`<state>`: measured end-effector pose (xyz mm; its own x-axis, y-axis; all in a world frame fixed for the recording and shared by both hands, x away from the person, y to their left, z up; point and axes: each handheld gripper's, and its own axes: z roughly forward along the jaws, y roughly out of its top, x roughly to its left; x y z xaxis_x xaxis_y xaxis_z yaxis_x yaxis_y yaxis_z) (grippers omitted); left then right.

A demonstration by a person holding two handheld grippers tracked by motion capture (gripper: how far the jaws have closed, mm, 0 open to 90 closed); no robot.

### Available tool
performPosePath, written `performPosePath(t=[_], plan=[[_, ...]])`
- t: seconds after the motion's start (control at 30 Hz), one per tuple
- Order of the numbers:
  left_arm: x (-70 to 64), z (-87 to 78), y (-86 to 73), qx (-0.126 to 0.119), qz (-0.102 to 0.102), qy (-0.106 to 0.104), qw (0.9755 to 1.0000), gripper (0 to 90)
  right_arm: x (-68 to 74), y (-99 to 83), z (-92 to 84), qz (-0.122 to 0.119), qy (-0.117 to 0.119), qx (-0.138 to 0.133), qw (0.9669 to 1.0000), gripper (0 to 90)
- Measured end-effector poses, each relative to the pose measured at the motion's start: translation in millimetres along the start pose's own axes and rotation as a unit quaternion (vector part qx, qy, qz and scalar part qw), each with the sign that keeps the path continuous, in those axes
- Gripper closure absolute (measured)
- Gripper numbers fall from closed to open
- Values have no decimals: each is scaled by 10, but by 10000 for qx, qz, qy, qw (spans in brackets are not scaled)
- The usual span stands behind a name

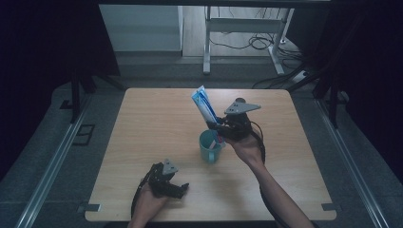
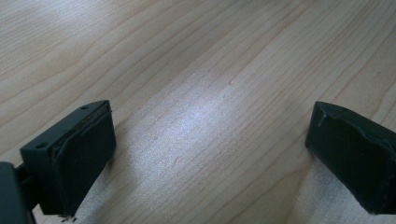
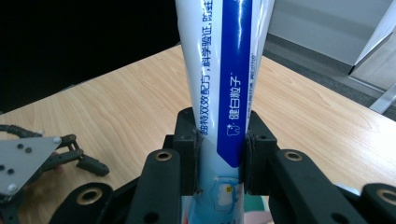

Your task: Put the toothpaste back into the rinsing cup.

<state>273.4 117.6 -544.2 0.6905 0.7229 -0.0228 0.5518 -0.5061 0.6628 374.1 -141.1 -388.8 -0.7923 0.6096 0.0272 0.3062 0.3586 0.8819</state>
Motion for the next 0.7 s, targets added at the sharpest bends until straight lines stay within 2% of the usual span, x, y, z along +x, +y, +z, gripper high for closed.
performPosePath(t=[0.27, 0.7], plan=[[0, 0, 0, -1, 11, -17, 10000, 18, 15, 18, 131, -15, -11, 4, 10000, 714], [0, -2, 1, 14, 31, -25, 10000, 18, 8, -101, 280, 8, -41, 46, 10000, 713]])
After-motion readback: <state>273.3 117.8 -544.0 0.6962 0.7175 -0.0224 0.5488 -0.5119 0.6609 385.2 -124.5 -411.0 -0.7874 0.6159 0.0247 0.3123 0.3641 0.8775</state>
